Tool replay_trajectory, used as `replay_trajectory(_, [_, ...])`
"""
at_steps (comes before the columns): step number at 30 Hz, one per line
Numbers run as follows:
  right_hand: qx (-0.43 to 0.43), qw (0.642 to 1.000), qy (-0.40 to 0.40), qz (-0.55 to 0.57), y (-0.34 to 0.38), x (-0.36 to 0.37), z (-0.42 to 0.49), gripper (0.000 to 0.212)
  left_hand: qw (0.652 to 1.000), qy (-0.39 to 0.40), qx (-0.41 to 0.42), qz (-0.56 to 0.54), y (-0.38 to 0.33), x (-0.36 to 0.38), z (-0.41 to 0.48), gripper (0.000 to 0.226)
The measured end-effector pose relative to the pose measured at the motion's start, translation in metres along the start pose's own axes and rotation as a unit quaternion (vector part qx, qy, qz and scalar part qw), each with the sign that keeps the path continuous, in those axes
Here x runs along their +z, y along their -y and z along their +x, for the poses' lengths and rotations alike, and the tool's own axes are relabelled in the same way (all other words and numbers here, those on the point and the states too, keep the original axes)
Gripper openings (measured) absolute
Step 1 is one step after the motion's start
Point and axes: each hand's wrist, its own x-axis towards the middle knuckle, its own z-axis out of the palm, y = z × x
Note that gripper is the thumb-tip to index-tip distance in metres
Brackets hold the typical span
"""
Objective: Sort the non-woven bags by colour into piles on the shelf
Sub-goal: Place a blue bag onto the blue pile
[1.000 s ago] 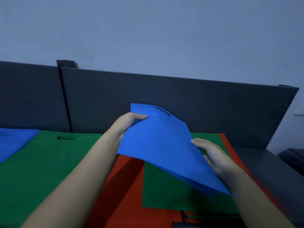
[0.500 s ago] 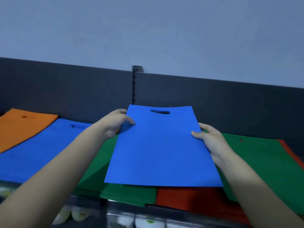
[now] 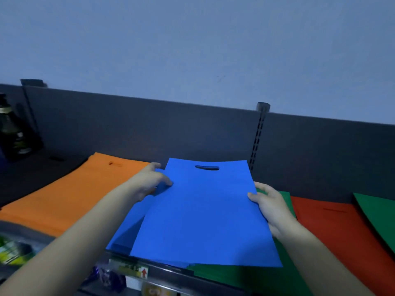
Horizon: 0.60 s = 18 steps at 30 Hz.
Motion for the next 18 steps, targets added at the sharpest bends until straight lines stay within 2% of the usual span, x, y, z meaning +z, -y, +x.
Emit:
replay_trajectory(2, [0.011,1.0,0.01,-0.003,-0.006,0.024,0.005,0.031,0.999,-0.027,0.011,0.02,0.005,-0.016,0.004,0.081])
replay_trajectory(4, [0.014,1.0,0.025,-0.009,-0.013,0.049,0.008,0.032,0.998,-0.019,0.019,0.049,0.007,-0.031,0.006,0.092])
replay_trajectory(9, [0.003,0.995,0.061,-0.078,-0.029,0.097,0.009,0.03,0.983,-0.021,0.062,0.17,0.022,-0.056,0.02,0.096])
replay_trajectory(11, [-0.022,0.989,0.036,-0.142,-0.04,0.107,0.014,0.035,0.965,-0.006,0.077,0.252,0.033,-0.062,0.025,0.098])
replay_trajectory(13, [-0.05,0.973,0.015,-0.227,-0.05,0.112,0.018,0.046,0.922,0.025,0.072,0.38,0.046,-0.065,0.031,0.098])
replay_trajectory(14, [-0.064,0.954,0.014,-0.293,-0.056,0.113,0.02,0.055,0.881,0.043,0.073,0.465,0.052,-0.065,0.033,0.092])
replay_trajectory(15, [-0.076,0.919,0.014,-0.388,-0.061,0.112,0.021,0.065,0.833,0.058,0.077,0.545,0.057,-0.064,0.034,0.082])
replay_trajectory(16, [-0.084,0.859,0.016,-0.505,-0.066,0.111,0.021,0.071,0.791,0.073,0.075,0.603,0.061,-0.063,0.035,0.074])
replay_trajectory(17, [-0.087,0.788,0.033,-0.608,-0.071,0.11,0.02,0.072,0.764,0.093,0.061,0.636,0.065,-0.062,0.036,0.069])
replay_trajectory(18, [-0.077,0.725,0.07,-0.681,-0.076,0.11,0.02,0.071,0.753,0.113,0.042,0.647,0.068,-0.061,0.037,0.067])
